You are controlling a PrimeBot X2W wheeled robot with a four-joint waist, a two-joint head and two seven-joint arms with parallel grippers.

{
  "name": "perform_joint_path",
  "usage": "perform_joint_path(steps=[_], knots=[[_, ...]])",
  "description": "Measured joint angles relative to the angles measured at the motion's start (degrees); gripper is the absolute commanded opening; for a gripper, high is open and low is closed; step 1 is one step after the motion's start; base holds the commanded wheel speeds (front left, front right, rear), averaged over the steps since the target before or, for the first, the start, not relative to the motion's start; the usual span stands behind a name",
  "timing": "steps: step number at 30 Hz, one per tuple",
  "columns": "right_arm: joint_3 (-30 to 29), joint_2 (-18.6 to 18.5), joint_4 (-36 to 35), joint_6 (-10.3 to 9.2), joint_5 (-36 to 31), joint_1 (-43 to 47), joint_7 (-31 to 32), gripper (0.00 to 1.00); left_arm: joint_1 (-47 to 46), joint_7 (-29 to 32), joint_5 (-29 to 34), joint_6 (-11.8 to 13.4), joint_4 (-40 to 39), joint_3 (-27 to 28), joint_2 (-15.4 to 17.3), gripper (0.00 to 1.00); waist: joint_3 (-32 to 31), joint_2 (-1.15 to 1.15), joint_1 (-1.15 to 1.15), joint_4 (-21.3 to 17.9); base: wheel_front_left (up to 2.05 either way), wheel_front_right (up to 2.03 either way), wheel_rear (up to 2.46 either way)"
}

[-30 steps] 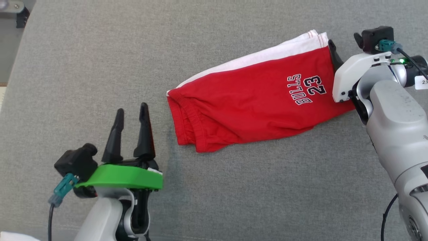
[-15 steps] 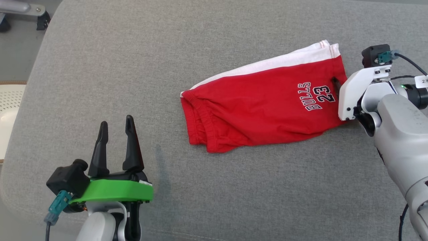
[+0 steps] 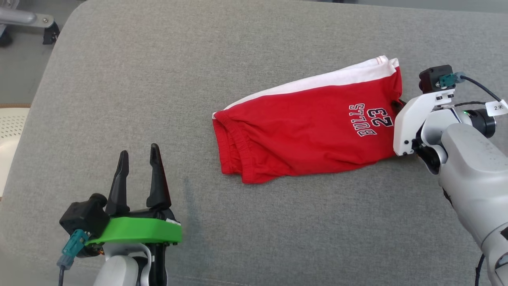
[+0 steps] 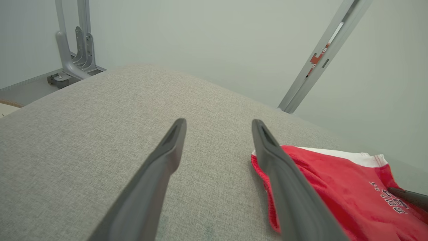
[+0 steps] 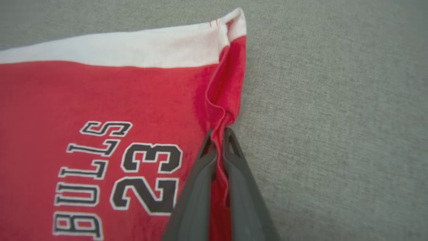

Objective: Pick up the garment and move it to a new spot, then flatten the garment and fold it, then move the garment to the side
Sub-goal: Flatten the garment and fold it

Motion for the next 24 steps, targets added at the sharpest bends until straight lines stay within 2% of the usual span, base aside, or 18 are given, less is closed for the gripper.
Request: perform_joint_path(steps=[6,14,24], knots=[[0.3,-0.2,-1.5,0.03,2.2,1.7,-5.3,0.00,0.0,0.0,0.5,-0.5,0.6,0.0,0.1,1.00,-0.8,0.00,0.00,-2.9,0.00,0.00,0.00],[-3.1,0.0,-3.3,0.03,6.1,8.1,-13.4,0.00,0.0,0.0,2.8,-0.4,1.2,-1.1,1.6,1.00,-2.2,0.00,0.00,-8.5,0.00,0.00,0.00],[-5.6,2.8,-4.0,0.03,6.9,10.9,-18.1,0.00,-0.1,0.5,3.7,0.1,1.5,-1.5,2.5,1.00,-3.1,0.00,0.00,-15.9,0.00,0.00,0.00]])
